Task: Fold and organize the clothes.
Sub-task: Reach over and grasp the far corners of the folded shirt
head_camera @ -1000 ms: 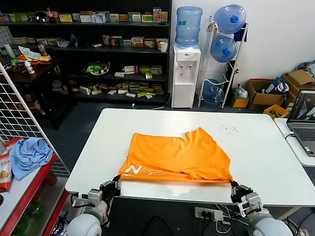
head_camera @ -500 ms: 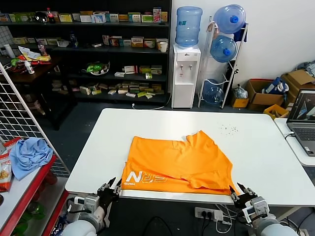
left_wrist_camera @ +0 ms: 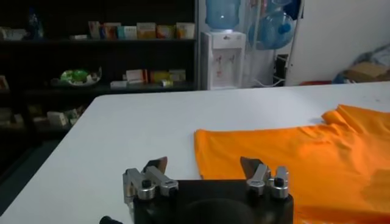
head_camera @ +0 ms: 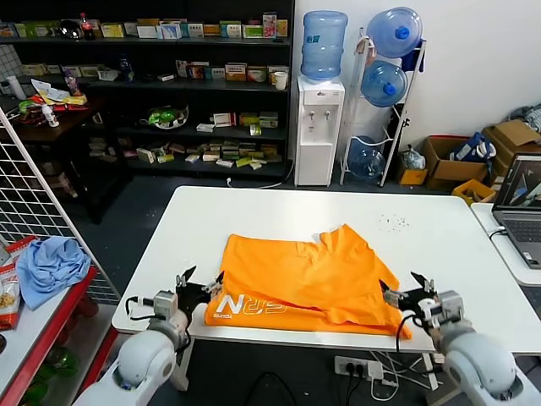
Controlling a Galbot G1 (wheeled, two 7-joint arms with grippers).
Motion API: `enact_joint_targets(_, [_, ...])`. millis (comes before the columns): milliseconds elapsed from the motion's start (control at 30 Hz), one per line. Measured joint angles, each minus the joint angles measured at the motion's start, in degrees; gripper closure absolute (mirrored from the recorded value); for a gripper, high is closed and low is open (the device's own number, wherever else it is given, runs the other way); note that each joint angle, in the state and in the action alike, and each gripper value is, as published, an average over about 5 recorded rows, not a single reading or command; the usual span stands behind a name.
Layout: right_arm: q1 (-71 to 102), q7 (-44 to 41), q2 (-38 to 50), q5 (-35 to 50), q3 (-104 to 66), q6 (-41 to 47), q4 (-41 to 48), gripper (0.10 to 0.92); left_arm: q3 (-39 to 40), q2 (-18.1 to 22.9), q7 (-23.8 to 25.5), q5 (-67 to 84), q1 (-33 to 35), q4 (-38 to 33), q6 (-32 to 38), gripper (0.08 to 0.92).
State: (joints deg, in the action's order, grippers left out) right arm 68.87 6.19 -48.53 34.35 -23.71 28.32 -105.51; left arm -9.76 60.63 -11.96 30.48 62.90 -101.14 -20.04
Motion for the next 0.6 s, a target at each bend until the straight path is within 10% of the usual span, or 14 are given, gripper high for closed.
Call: enact_joint_targets(600, [-24.87,-8.71,-7.03,-3.49,9.54,-2.78,26.88,0.203,6.06,8.67,2.81,-0.81,-23.49,28.07,0.22,0.177])
